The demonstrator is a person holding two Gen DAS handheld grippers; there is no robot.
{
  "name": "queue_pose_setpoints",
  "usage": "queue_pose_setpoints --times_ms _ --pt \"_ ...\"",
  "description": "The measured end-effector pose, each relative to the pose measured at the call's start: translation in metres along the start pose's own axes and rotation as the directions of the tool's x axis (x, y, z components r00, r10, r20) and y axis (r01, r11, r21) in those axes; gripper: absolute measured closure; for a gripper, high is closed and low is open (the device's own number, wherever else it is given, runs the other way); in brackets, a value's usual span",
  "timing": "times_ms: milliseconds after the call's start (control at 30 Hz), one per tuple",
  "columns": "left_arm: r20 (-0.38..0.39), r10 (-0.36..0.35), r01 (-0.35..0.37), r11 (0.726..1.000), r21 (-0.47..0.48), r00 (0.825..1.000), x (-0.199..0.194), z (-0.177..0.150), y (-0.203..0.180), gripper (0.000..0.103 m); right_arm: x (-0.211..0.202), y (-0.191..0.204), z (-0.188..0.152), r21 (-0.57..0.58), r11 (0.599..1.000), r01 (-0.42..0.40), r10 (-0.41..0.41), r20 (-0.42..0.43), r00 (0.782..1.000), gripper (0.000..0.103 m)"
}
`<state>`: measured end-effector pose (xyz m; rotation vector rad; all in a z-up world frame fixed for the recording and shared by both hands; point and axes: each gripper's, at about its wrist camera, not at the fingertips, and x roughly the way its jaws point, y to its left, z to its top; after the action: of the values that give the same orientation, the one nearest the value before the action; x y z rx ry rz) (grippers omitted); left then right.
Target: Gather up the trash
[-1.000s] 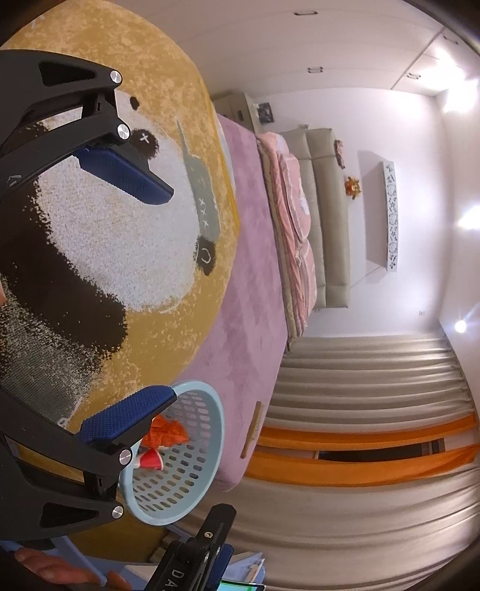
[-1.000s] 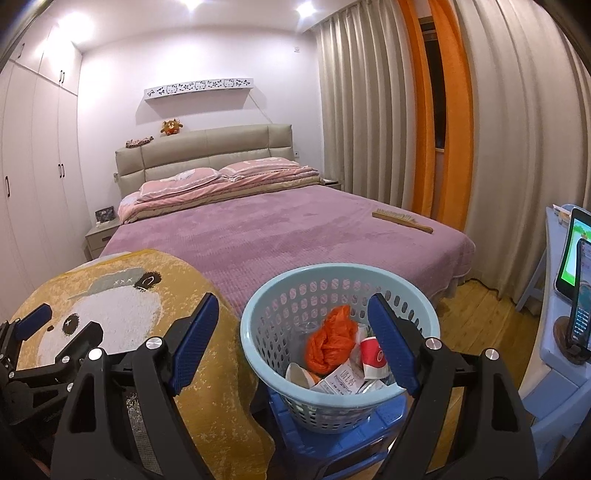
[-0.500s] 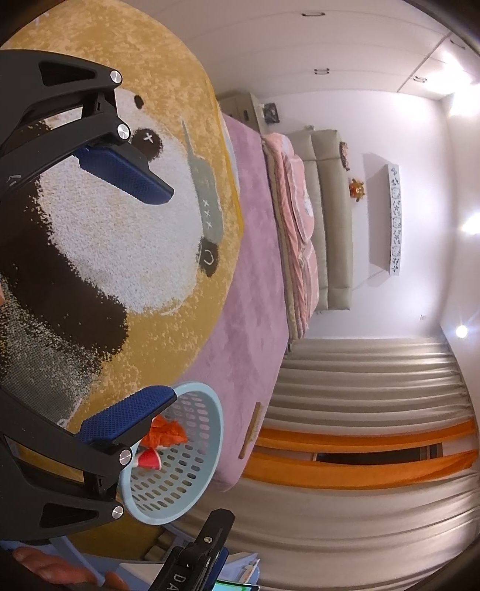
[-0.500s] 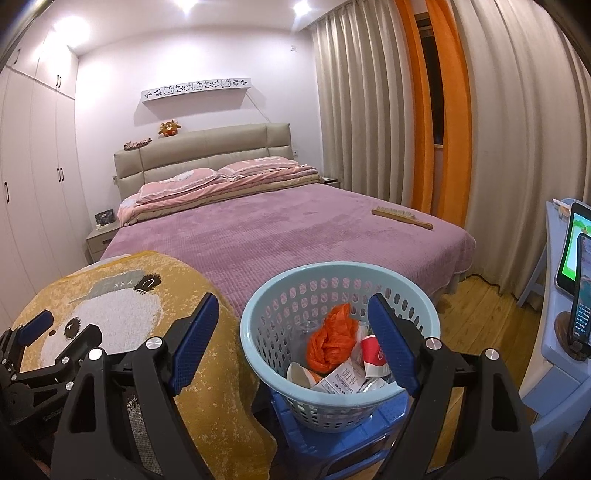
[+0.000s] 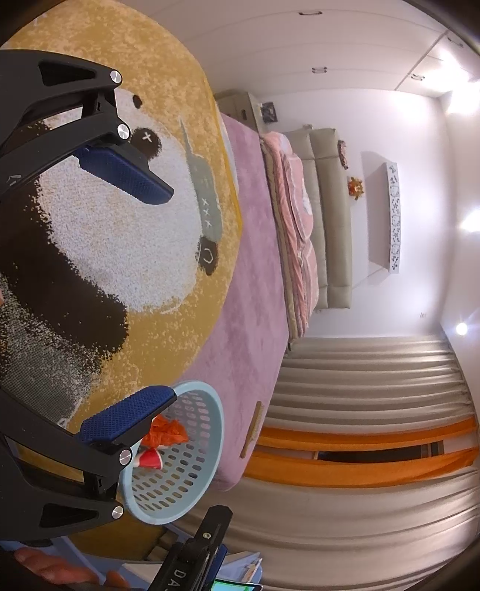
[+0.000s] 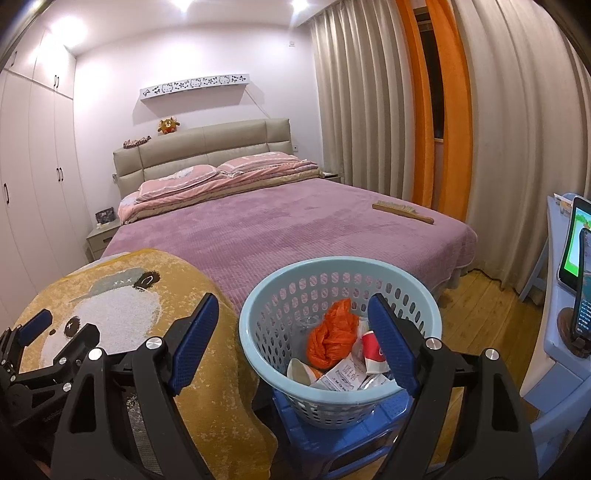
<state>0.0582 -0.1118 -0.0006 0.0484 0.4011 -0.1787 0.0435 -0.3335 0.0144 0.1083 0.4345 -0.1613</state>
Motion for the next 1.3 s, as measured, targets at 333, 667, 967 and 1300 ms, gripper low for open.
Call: queue_pose_setpoints --times_ms 333,667,967,1300 --pt "-0.003 -0.001 0.001 1.0 0.001 1.0 0.0003 -0.0004 0.0002 0.007 -0.0013 0.0038 -0.0001 -0.007 1.0 -0.005 0.005 0.001 1.0 0.024" --pt "-0.006 -0.003 0.003 1.0 0.002 1.0 0.0013 -0.0005 0.0002 0.007 -0.0009 0.0049 0.002 -0.009 1.0 -0.013 0.013 0.002 1.0 0.024" --pt "-0.01 -0.004 0.004 1.0 0.001 1.0 0.0018 -0.0008 0.0018 0.007 -0.0008 0.0055 0.0022 -0.009 1.0 -0.018 0.018 0.006 1.0 0.024" --pt "-0.011 -0.004 0.004 1.0 0.0 1.0 0.0017 -0.0006 0.0021 0.007 -0.0015 0.0053 0.0011 -0.006 1.0 -0.019 0.019 0.006 1.0 0.024"
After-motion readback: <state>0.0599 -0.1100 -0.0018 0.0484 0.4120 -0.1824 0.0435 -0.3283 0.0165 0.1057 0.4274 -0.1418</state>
